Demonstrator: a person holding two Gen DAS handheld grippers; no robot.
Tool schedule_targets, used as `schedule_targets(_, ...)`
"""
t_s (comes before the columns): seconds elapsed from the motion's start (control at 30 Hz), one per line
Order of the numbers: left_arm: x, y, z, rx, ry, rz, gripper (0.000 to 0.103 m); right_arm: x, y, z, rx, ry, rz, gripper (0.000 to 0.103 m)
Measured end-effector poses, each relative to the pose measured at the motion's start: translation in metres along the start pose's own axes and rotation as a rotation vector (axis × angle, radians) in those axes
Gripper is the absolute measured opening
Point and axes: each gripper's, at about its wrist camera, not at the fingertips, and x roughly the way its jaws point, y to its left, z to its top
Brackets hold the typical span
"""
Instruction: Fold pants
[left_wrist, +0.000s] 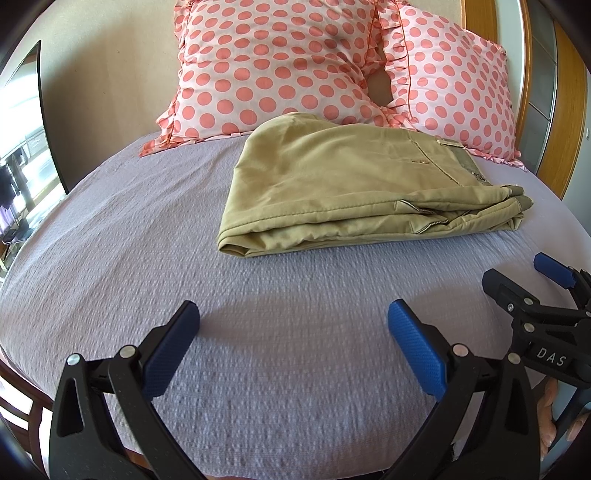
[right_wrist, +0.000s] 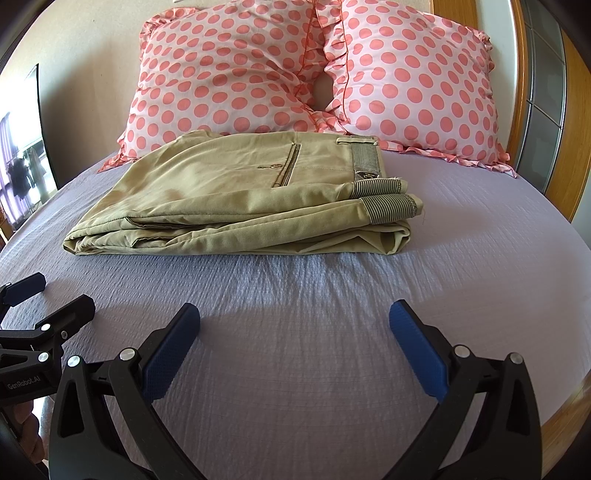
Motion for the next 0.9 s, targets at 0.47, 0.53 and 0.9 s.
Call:
schedule_targets(0.47,-0.0001,-0.0009,-0.0008,-0.007,0.0,0.005,0.101,-0.0001,-0.001,0.0003,0.0,-0.005,-0.001,0.102)
schedule_targets(0.53,0.0002,-0.0003,-0.0001,-0.007,0.002,0.006,0.101,-0.0002,-0.0011,0.0003,0.0,-0.005,-0.001,0.102)
schedule_targets(0.9,0.0,-0.0006,0.0001,-0.008,0.002,0.006,0.101,0.0,-0.0009,0.0001,0.001,-0.007,-0.001,0.102)
